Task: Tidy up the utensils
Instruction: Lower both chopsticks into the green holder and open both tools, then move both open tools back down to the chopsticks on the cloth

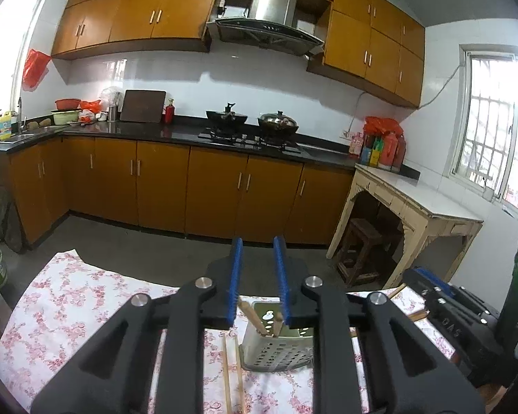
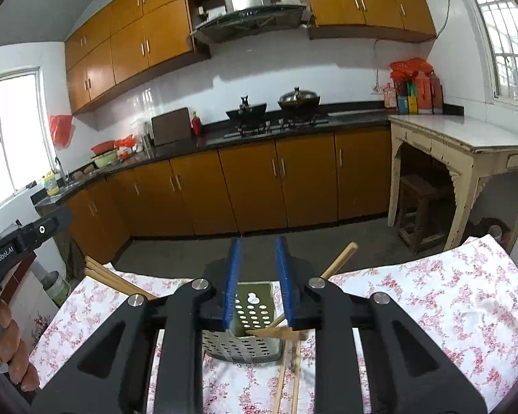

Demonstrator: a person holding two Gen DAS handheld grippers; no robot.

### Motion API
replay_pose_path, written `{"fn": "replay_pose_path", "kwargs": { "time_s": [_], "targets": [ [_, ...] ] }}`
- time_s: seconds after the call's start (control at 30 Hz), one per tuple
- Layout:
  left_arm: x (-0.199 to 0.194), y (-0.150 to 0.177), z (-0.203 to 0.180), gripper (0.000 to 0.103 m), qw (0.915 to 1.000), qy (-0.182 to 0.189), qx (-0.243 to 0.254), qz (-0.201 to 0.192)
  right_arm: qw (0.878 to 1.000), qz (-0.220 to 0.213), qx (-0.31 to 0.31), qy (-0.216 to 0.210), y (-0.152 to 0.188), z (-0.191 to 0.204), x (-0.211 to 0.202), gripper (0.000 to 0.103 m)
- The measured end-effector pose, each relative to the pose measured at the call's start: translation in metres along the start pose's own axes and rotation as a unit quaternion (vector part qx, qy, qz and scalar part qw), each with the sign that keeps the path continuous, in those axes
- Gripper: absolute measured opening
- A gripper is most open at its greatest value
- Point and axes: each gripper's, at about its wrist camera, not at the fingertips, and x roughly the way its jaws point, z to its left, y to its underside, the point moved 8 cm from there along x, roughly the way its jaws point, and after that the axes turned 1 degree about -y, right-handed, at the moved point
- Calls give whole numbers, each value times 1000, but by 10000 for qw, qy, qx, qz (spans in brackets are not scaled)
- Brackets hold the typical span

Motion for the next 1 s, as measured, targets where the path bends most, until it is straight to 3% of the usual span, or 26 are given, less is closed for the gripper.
{"fn": "replay_pose_path", "kwargs": {
  "time_s": [0.2, 0.37, 0.5, 0.67, 0.87, 1.0],
  "targets": [
    [-43, 8, 22, 30, 9997, -103, 20, -224, 9993, -380, -25, 65, -9, -12, -48, 22],
    [-66, 47, 49, 34, 9994, -330, 106, -45, 9988, -332, 118, 341, 18, -45, -74, 23],
    [-61, 89, 71, 37, 9979, -543, 126, 336, 9969, 131, 273, 722, 67, -81, -67, 24],
    [-28, 158, 95, 47, 9908, -722, -29, 1140, 9894, 987, 628, 863, 137, -106, -31, 24],
    [-1, 227, 101, 66, 9773, -676, -310, 1981, 9785, 1956, 548, 370, 208, -70, 17, 24],
    [6, 251, 101, 78, 9703, -736, -403, 2268, 9727, 2288, 330, 185, 230, -46, 40, 24]
  ]
}}
